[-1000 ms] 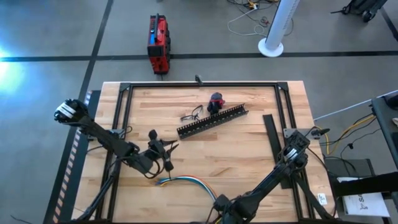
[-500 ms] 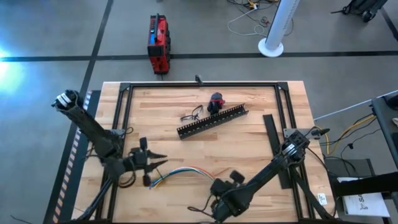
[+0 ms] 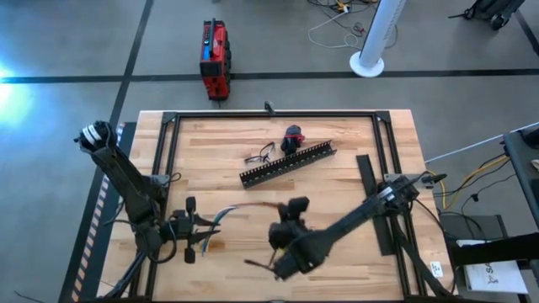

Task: Ziptie cables
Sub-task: Put the ziptied cable wires into the black cable duct

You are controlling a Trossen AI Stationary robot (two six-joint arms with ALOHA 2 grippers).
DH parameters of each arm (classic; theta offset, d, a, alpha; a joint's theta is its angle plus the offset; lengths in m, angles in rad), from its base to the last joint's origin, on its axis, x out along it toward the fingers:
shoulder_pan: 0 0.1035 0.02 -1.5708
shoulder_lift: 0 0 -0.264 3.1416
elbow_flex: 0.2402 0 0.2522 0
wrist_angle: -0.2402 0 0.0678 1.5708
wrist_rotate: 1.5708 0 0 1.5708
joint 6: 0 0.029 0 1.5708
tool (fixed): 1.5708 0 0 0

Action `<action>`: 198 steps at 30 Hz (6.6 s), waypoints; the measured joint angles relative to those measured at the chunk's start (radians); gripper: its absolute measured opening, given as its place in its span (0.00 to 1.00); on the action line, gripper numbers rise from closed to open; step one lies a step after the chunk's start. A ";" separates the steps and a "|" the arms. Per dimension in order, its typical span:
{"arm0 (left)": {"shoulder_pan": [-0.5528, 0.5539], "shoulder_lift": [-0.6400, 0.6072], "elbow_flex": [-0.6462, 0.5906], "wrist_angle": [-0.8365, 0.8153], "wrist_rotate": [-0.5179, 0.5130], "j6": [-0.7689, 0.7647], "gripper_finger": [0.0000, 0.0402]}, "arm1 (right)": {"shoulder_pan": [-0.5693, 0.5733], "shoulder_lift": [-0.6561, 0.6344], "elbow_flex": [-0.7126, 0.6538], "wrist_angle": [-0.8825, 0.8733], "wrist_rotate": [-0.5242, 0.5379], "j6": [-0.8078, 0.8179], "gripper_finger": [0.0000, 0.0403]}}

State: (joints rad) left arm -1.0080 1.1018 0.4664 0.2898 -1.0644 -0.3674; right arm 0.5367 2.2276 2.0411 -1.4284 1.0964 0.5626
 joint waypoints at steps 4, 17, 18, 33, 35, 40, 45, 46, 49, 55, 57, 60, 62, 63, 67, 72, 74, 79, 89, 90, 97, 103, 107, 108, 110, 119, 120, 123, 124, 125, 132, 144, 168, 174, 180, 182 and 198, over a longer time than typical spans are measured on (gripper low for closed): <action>0.000 0.016 0.000 0.002 -0.002 0.018 0.15 | -0.062 0.000 0.000 -0.001 0.187 -0.210 0.03; 0.002 -0.165 0.087 0.002 -0.190 0.430 0.17 | -0.366 -0.036 0.012 -0.009 0.476 -0.536 0.05; 0.002 -0.183 0.094 0.001 -0.195 0.469 0.17 | -0.385 -0.036 0.017 -0.008 0.477 -0.536 0.06; 0.003 -0.295 -0.002 -0.033 -0.329 0.380 0.23 | -0.388 -0.036 0.290 0.321 0.237 -0.922 0.03; 0.003 -0.286 -0.033 -0.038 -0.329 0.301 0.24 | -0.373 -0.036 0.307 0.432 0.164 -1.046 0.03; 0.004 -0.274 -0.110 -0.039 -0.304 0.116 0.27 | -0.338 -0.036 0.315 0.697 0.000 -1.344 0.03; 0.003 -0.263 -0.181 -0.039 -0.266 -0.013 0.30 | -0.333 -0.035 0.315 0.777 -0.185 -1.400 0.03; 0.003 -0.262 -0.195 -0.039 -0.258 -0.030 0.30 | -0.338 -0.035 0.315 0.779 -0.211 -1.391 0.03; 0.004 -0.263 -0.238 -0.041 -0.257 -0.070 0.31 | -0.359 -0.035 0.313 0.783 -0.276 -1.361 0.03; 0.005 -0.264 -0.314 -0.044 -0.282 -0.140 0.32 | -0.440 -0.015 0.306 0.792 -0.383 -1.306 0.03; 0.007 -0.264 -0.330 -0.040 -0.288 -0.171 0.31 | -0.467 0.001 0.306 0.797 -0.392 -1.315 0.03; 0.023 -0.264 -0.353 -0.040 -0.288 -0.214 0.30 | -0.499 0.018 0.306 0.793 -0.380 -1.368 0.03; 0.035 -0.264 -0.366 -0.040 -0.282 -0.239 0.29 | -0.508 0.021 0.306 0.795 -0.361 -1.406 0.03; 0.039 -0.264 -0.369 -0.043 -0.279 -0.247 0.28 | -0.510 0.020 0.306 0.798 -0.356 -1.421 0.03; 0.053 -0.262 -0.370 -0.040 -0.272 -0.255 0.27 | -0.511 0.008 0.306 0.788 -0.328 -1.463 0.03; 0.074 -0.262 -0.370 -0.039 -0.270 -0.243 0.26 | -0.511 -0.022 0.306 0.688 -0.309 -1.457 0.03; 0.098 -0.262 -0.370 -0.040 -0.269 -0.221 0.26 | -0.511 -0.031 0.306 0.627 -0.304 -1.424 0.03; 0.233 -0.265 -0.370 -0.046 -0.095 -0.215 0.27 | -0.506 -0.066 0.306 0.437 -0.242 -1.325 0.03; 0.601 -0.198 -0.370 -0.044 0.267 -0.174 0.25 | -0.444 -0.150 0.306 0.124 -0.232 -1.052 0.03; 0.624 -0.191 -0.370 -0.040 0.267 -0.162 0.26 | -0.428 -0.155 0.306 0.093 -0.232 -1.017 0.03; 0.777 -0.099 -0.370 0.070 0.411 -0.113 0.31 | -0.336 -0.159 0.306 -0.013 -0.231 -0.847 0.03; 0.915 0.019 -0.369 0.285 0.579 0.030 0.31 | -0.274 -0.155 0.306 -0.043 -0.232 -0.773 0.03; 1.018 0.094 -0.368 0.349 0.723 0.062 0.28 | -0.239 -0.154 0.306 -0.090 -0.231 -0.698 0.03; 1.034 0.115 -0.368 0.375 0.751 0.075 0.27 | -0.231 -0.154 0.304 -0.099 -0.231 -0.678 0.03; 1.054 0.163 -0.368 0.434 0.769 0.101 0.25 | -0.215 -0.154 0.303 -0.120 -0.232 -0.640 0.03; 1.107 0.416 -0.338 0.678 0.769 0.172 0.19 | -0.156 -0.153 0.259 -0.138 -0.230 -0.562 0.03; 1.107 0.445 -0.324 0.678 0.769 0.172 0.19 | -0.154 -0.153 0.252 -0.138 -0.230 -0.560 0.03; 1.107 0.525 -0.268 0.678 0.793 0.182 0.19 | -0.150 -0.153 0.230 -0.138 -0.223 -0.560 0.03; 1.107 0.549 -0.248 0.677 0.795 0.188 0.19 | -0.150 -0.153 0.223 -0.138 -0.216 -0.559 0.03; 1.106 0.575 -0.225 0.678 0.795 0.194 0.19 | -0.150 -0.153 0.214 -0.138 -0.208 -0.559 0.03; 1.107 0.689 -0.105 0.646 0.894 0.288 0.07 | -0.151 -0.154 0.168 -0.144 -0.194 -0.560 0.03; 1.097 0.694 -0.073 0.596 1.102 0.298 0.00 | -0.151 -0.171 0.166 -0.142 -0.191 -0.555 0.03; 1.072 0.381 -0.076 0.220 1.187 0.241 0.37 | -0.153 -0.178 0.166 -0.097 -0.175 -0.559 0.03; 1.042 0.122 -0.076 0.013 1.188 0.201 0.46 | -0.158 -0.178 0.167 -0.037 -0.088 -0.600 0.03; 0.954 -0.092 -0.078 -0.074 1.187 0.186 0.45 | -0.187 -0.178 0.167 0.135 -0.064 -0.696 0.03; 0.913 -0.130 -0.086 -0.074 1.181 0.180 0.44 | -0.197 -0.178 0.167 0.196 -0.064 -0.739 0.03; 0.758 -0.115 -0.195 0.035 1.038 0.095 0.47 | -0.219 -0.178 0.185 0.492 -0.047 -1.048 0.03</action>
State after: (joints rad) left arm -0.2501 0.9864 0.2716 0.3248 -0.0265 -0.2722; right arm 0.3179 2.0495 2.2261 -0.9367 1.0496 -0.4849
